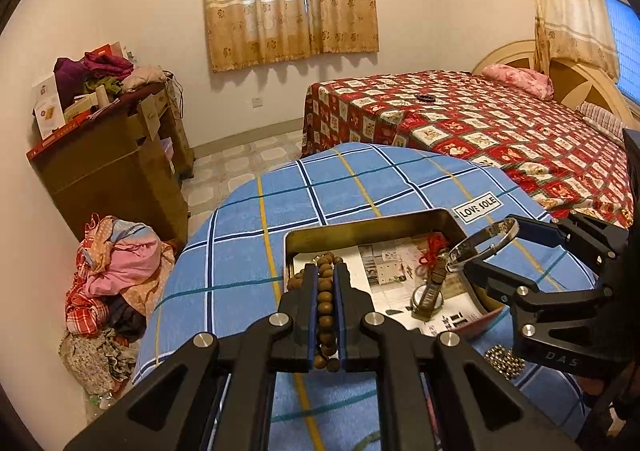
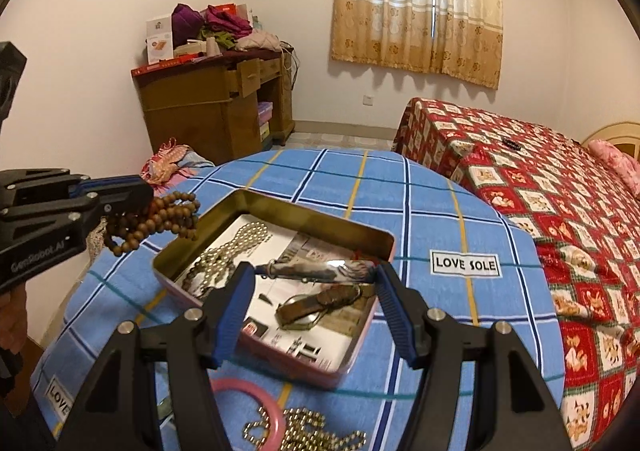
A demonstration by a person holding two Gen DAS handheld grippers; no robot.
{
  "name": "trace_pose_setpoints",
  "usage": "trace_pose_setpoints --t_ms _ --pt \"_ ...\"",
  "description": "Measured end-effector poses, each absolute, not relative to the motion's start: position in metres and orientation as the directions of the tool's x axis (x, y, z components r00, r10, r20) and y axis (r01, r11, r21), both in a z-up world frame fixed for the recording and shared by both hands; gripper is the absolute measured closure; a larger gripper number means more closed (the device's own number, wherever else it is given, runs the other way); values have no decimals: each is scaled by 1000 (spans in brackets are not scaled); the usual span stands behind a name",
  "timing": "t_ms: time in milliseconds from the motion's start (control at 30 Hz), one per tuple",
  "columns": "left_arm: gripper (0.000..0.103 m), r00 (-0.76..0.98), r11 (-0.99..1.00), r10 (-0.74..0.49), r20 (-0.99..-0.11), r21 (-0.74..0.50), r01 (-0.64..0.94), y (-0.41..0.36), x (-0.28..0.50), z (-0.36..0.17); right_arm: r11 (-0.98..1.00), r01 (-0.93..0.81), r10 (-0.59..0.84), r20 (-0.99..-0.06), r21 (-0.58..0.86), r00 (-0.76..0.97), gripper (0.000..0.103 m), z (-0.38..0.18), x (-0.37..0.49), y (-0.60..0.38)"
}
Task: Organize jewelry
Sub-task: 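Carry bead bracelet into tin with left tool while right tool carries silver cuff, then open left tool to drop bead bracelet while right tool releases silver cuff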
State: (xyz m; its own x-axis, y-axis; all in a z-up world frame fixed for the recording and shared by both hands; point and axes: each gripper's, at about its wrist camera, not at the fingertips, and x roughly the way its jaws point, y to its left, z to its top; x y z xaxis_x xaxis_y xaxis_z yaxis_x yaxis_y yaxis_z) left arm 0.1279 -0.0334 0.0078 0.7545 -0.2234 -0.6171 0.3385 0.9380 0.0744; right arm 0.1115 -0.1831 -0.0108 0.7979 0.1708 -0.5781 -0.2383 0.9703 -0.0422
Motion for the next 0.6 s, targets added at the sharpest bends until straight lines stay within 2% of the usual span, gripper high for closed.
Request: trace_pose_setpoints --t_ms 600 --pt "96 722 939 -180 -668 101 328 -41 167 -23 972 -211 101 -614 -108 783 39 -35 151 -179"
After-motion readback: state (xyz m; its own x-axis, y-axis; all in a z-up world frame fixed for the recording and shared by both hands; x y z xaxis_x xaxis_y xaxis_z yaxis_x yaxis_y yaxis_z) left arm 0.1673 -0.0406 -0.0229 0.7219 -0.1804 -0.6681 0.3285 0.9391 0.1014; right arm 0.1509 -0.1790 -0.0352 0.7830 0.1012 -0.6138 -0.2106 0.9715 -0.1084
